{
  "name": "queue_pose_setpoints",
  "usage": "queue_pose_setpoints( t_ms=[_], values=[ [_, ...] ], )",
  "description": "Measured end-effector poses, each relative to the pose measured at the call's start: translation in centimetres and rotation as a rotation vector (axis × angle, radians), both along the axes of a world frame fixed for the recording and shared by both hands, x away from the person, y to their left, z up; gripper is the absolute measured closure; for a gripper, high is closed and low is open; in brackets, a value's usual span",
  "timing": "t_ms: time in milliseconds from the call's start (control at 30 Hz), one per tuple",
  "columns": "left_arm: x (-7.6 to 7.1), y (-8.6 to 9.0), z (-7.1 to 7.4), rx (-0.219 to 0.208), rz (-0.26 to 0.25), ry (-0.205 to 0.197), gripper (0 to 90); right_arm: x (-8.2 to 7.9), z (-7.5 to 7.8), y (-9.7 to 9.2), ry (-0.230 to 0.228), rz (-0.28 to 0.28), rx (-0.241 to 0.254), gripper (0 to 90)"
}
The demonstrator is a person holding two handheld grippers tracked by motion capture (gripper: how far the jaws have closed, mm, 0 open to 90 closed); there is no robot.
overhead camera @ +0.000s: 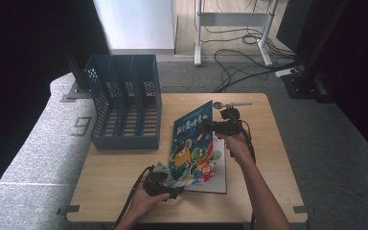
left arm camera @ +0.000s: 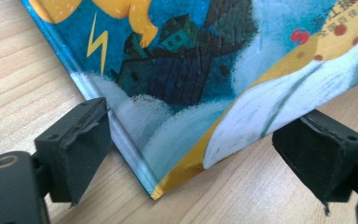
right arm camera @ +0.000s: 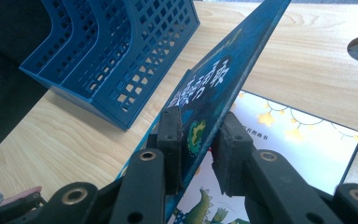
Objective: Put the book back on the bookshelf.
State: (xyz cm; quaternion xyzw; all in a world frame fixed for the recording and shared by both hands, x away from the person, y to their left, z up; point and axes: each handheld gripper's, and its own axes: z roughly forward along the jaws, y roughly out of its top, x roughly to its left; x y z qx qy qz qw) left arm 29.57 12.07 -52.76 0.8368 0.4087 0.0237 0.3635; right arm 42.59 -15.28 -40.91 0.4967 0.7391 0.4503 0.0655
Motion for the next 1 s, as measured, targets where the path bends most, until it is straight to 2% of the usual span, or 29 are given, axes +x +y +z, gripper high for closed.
queue_pose_setpoints(
  t_ms=[233, 433, 633, 767, 1000],
  values=[
    [0.8, 0.5, -0.3, -0.043, 0.030, 0.043, 10.2, -0.4, 0.7, -0.2, -0.051, -0.013, 0.000, 73.7],
    [2.0, 0.8, -0.5, -0.076, 0.049, 0.090, 10.2, -1.1, 1.8, -0.4, -0.138, -0.019, -0.010, 74.0],
    [1.7, 0.7, -0.5, -0.061, 0.057, 0.078, 11.2, -1.5, 2.2, -0.3, -0.169, -0.011, -0.005, 75.1],
    [1.2, 0.5, -0.5, -0.039, 0.071, 0.057, 12.8, -1.5, 2.1, -0.3, -0.177, -0.015, 0.021, 76.5],
    [-0.2, -1.2, 0.0, -0.029, 0.050, -0.006, 13.6, -1.5, 2.1, -0.3, -0.181, -0.020, 0.051, 78.5]
  ],
)
